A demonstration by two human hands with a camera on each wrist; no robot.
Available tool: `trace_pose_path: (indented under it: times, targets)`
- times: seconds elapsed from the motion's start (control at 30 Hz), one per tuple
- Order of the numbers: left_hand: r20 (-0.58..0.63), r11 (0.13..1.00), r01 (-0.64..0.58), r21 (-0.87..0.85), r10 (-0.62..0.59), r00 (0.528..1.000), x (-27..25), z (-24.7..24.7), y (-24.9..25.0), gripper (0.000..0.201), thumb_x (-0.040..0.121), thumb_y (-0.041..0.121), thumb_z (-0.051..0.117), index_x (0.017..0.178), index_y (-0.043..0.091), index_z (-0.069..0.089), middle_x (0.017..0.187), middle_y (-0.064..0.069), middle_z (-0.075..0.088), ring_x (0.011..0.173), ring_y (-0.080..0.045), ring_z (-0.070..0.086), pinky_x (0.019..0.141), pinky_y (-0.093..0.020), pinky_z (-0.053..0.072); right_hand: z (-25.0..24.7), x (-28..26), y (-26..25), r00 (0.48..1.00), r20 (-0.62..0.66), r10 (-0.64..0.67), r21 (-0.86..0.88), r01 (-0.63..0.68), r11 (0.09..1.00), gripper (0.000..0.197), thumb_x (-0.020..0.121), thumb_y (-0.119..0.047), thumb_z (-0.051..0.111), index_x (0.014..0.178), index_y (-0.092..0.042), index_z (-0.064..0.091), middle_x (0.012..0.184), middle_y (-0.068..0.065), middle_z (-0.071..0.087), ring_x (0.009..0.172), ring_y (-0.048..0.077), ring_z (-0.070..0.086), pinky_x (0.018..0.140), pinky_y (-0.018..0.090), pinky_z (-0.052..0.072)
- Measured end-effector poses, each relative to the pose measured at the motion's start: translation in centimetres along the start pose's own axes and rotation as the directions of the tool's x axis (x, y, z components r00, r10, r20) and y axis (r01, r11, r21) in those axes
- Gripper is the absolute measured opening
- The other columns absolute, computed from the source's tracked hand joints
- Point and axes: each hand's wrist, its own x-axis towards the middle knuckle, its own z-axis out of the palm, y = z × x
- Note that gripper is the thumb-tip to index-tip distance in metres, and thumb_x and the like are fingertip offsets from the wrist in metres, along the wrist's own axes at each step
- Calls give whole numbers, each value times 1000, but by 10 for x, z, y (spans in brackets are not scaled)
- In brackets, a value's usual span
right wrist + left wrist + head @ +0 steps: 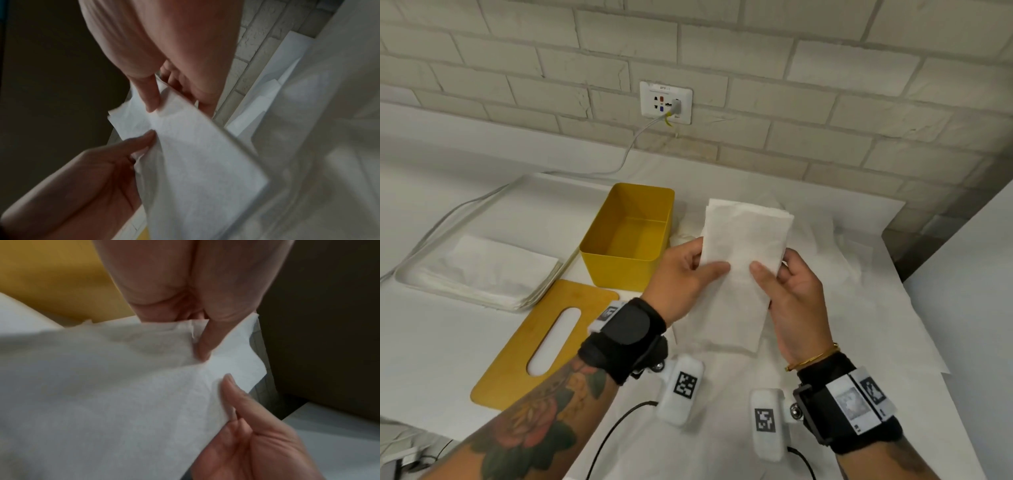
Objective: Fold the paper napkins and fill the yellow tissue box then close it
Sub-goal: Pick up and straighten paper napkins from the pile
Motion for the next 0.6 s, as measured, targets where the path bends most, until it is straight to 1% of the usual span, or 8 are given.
trace_pose_path:
  times: [0.13, 0.2, 0.27, 0.33, 0.43, 0.5, 0.57, 0.6]
  targets:
    - [-141, 998, -58, -41, 52, 989, -5, 13, -11, 14, 99, 8, 63, 106, 17, 72, 101, -5, 77, 94, -23, 73, 83, -41, 60, -2, -3, 6, 999, 25, -20, -207, 25, 978, 29, 94, 2, 64, 110, -22, 65, 105, -2, 77, 101, 15, 73, 90, 39, 58]
    - [-162, 991, -129, -40, 120, 979, -12, 21, -13, 16, 103, 13, 57, 111, 21, 68, 105, -4, 75, 99, -23, 71, 85, -39, 60, 1, -6, 5, 998, 4, -70, -257, 69, 964, 31, 96, 1, 61, 106, -28, 66, 102, -7, 77, 98, 9, 72, 89, 35, 58]
    - [-149, 982, -183, -44, 175, 973, -19, 27, -16, 22, 103, 18, 56, 122, 27, 63, 111, 2, 73, 107, -18, 69, 89, -33, 59, 4, -10, 3, 989, -20, -143, -291, 131, 948, 32, 98, -2, 59, 103, -32, 65, 97, -10, 75, 94, 5, 71, 82, 25, 58]
    - [-129, 987, -162, 11, 162, 978, -23, 29, -27, 35, 99, 19, 56, 133, 24, 56, 117, 7, 70, 112, -9, 66, 92, -25, 55, 7, -17, 4, 985, -13, -170, -321, 157, 934, 30, 99, -2, 56, 105, -30, 64, 97, -9, 73, 92, 3, 70, 79, 20, 56]
    - [-94, 982, -43, 183, 61, 994, -29, 30, -46, 46, 100, 10, 58, 143, 21, 47, 120, 16, 65, 112, 2, 62, 90, -12, 51, 10, -22, 21, 997, 16, -73, -397, 73, 915, 29, 99, -5, 54, 110, -32, 60, 103, -11, 71, 97, 4, 68, 80, 16, 55]
    - [-108, 971, -15, 238, 42, 993, -31, 26, -52, 45, 98, 12, 62, 140, 23, 50, 120, 14, 66, 113, -4, 64, 94, -20, 54, 11, -23, 27, 999, 31, -7, -427, 20, 904, 29, 100, -7, 54, 106, -36, 58, 103, -12, 70, 98, 6, 67, 76, 13, 52]
    - [-138, 974, -60, 219, 92, 986, -30, 23, -46, 42, 95, 21, 66, 135, 21, 56, 120, 7, 69, 112, -9, 66, 94, -29, 56, 11, -21, 20, 998, 34, -45, -431, 55, 901, 24, 101, -10, 54, 106, -34, 59, 102, -10, 70, 98, 5, 67, 77, 17, 53]
    - [-149, 979, -88, 185, 116, 982, -29, 21, -42, 43, 92, 26, 67, 134, 20, 58, 119, 5, 70, 112, -10, 66, 94, -30, 56, 10, -21, 16, 996, 30, -81, -405, 86, 910, 23, 102, -10, 54, 106, -32, 61, 102, -9, 71, 98, 4, 67, 79, 19, 54]
